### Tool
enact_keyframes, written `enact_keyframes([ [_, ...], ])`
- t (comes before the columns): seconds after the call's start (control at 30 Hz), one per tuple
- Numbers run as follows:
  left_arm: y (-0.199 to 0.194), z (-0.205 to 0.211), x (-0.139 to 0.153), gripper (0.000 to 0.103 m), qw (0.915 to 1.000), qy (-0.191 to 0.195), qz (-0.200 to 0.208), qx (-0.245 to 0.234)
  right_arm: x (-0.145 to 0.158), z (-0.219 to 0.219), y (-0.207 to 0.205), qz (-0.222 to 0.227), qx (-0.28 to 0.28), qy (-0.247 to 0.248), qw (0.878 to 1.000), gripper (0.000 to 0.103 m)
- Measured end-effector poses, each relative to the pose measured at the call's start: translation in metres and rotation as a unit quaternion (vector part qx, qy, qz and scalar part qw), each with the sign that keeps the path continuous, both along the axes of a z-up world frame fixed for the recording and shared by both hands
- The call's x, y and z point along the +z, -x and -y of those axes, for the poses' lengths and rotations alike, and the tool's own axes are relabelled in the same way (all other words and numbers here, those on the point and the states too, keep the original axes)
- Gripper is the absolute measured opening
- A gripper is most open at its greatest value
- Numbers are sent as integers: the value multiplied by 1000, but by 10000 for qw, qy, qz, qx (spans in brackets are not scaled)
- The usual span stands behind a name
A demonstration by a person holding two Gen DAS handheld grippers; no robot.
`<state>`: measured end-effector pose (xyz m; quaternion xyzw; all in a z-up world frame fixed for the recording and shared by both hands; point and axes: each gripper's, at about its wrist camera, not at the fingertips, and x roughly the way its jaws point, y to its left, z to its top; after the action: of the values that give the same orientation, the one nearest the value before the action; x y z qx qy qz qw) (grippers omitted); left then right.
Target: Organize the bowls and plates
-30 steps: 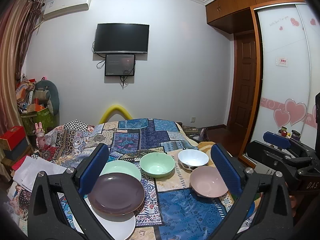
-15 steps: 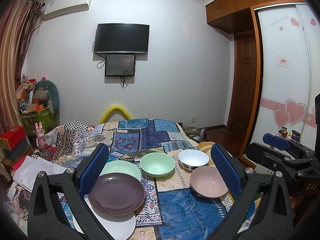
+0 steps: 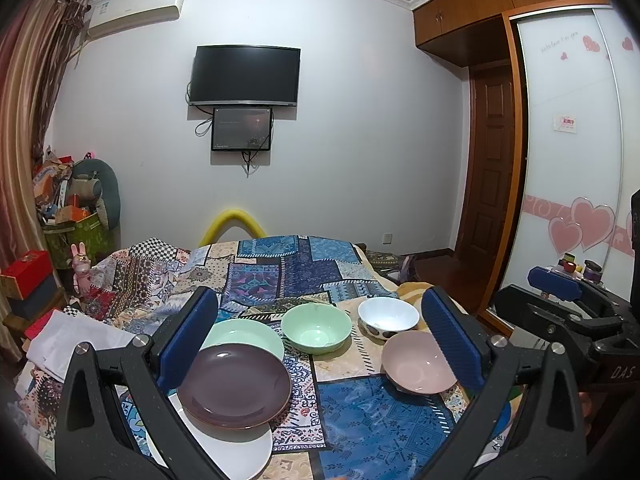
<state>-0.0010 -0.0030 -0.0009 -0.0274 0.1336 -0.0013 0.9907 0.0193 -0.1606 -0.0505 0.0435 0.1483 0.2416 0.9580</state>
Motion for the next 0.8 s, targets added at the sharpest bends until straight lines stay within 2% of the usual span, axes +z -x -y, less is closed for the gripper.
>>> enact_keyframes([
  [0.8,0,-1,-2,103,10000,-10,-8,-18,-1,1,0,-66,3,-15,10000,103],
])
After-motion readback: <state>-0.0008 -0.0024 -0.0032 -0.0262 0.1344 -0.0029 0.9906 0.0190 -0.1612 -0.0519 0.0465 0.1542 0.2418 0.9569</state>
